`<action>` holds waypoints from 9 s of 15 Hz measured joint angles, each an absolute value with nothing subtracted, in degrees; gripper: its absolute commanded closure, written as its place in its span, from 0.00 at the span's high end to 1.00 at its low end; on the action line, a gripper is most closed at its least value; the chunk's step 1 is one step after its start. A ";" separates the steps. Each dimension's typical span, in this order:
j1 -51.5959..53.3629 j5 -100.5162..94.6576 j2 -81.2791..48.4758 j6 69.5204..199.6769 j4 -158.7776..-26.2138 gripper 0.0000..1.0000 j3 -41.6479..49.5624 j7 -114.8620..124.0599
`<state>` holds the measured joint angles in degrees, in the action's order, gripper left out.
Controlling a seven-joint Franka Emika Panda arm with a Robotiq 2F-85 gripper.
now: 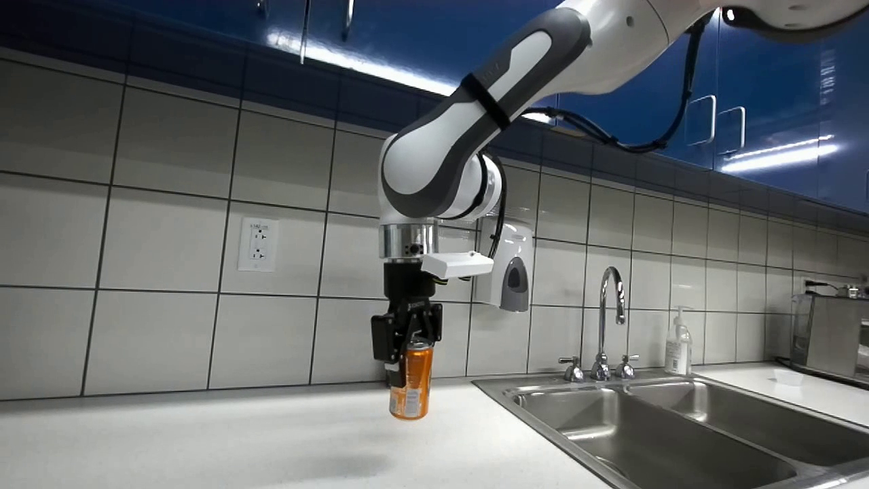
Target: Put the Fanta can inside the left part of the sink
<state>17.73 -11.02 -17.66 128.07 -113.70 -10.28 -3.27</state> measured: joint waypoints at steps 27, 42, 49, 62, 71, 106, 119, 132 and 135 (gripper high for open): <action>5.43 -7.48 -3.00 132.43 -128.12 0.40 -2.28 -0.37; -2.88 -4.53 1.18 133.77 -133.88 0.40 5.59 -1.93; -6.83 -4.53 1.74 134.20 -135.27 0.40 9.75 -5.77; -9.13 -4.54 -1.19 134.88 -135.85 0.40 12.04 -10.17; -9.99 -4.54 -6.88 135.47 -132.27 0.40 12.05 -12.97; -10.57 -4.59 -16.99 134.48 -127.00 0.40 10.54 -19.72; -13.08 -11.73 -21.25 134.33 -128.89 0.40 10.46 -29.36; -15.07 -13.89 -27.12 144.23 -128.96 0.40 10.45 -30.45; -15.54 -14.57 -29.10 148.60 -128.99 0.40 10.45 -30.45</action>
<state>-15.54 -14.57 -29.10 148.60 -128.99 10.45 -30.45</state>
